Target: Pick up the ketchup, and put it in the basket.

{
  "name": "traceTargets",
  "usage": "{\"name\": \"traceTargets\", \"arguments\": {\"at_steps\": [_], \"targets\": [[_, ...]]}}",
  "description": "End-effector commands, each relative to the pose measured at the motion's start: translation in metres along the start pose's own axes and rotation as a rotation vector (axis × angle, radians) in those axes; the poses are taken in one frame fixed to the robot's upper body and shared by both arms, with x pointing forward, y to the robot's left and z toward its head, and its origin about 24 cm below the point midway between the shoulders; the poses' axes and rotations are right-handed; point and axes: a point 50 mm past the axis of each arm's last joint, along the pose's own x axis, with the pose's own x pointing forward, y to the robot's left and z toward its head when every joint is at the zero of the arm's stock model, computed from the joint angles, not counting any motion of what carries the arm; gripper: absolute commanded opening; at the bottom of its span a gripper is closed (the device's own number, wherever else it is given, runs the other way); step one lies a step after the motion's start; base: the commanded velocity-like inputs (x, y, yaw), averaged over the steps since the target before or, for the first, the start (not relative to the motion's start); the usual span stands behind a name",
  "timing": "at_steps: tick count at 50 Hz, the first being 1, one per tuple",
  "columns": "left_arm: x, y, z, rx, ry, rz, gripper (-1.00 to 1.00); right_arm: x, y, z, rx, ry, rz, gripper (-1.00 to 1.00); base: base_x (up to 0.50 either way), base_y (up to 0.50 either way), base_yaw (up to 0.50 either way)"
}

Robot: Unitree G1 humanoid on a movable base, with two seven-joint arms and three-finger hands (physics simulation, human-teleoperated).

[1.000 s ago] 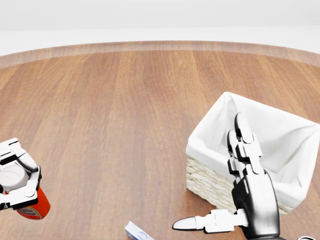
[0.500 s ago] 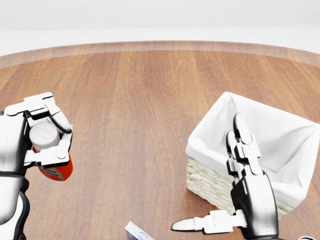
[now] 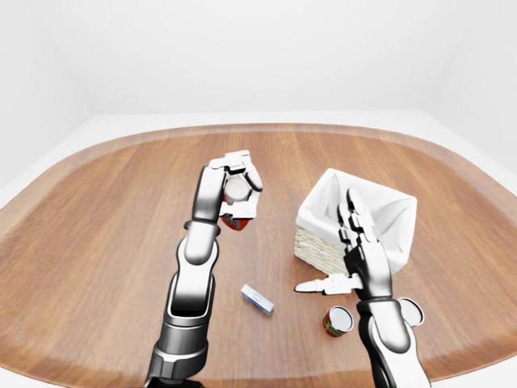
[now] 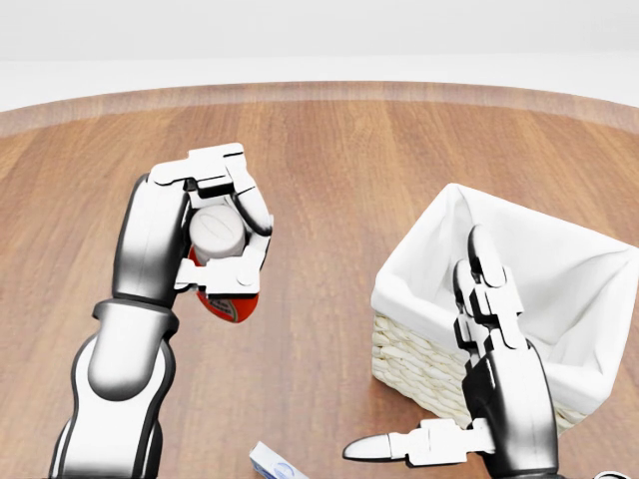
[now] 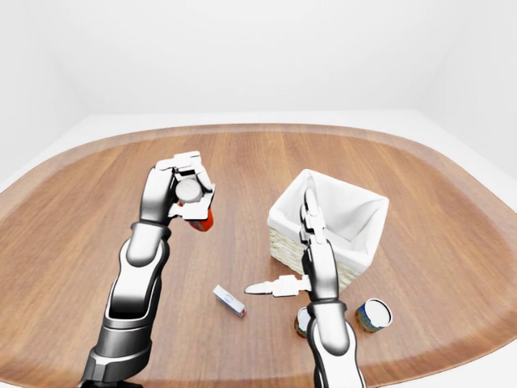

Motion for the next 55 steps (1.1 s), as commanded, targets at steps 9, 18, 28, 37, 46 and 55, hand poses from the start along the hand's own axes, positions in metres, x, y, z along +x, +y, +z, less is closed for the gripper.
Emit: {"name": "traceTargets", "arguments": {"at_steps": [9, 18, 28, 37, 46, 55], "targets": [[0.007, -0.052, 0.011, -0.127, -0.004, -0.015, -0.92, -0.002, 0.001, 0.002, 0.0, -0.004, 0.001, 1.0, 0.0, 0.0, 0.0], [-0.002, -0.077, 0.024, -0.185, -0.026, -0.058, -0.93, -0.001, 0.0, 0.002, -0.001, -0.005, -0.001, 1.0, 0.0, 0.0, 0.0], [-0.014, -0.096, 0.037, -0.221, -0.045, -0.097, -0.93, -0.001, 0.0, 0.0, -0.006, -0.004, -0.005, 1.0, 0.0, 0.0, 0.0], [-0.02, -0.109, 0.06, -0.244, -0.118, -0.125, -0.92, -0.003, -0.002, 0.006, -0.002, -0.014, -0.01, 1.0, 0.0, 0.0, 0.0], [-0.027, -0.117, 0.065, -0.281, -0.118, -0.14, -0.93, -0.002, -0.003, 0.006, -0.002, -0.017, -0.013, 1.0, 0.0, 0.0, 0.0], [-0.035, -0.127, 0.076, -0.31, -0.139, -0.147, -0.92, -0.002, -0.004, 0.007, 0.005, -0.02, -0.018, 1.0, 0.0, 0.0, 0.0]]}}
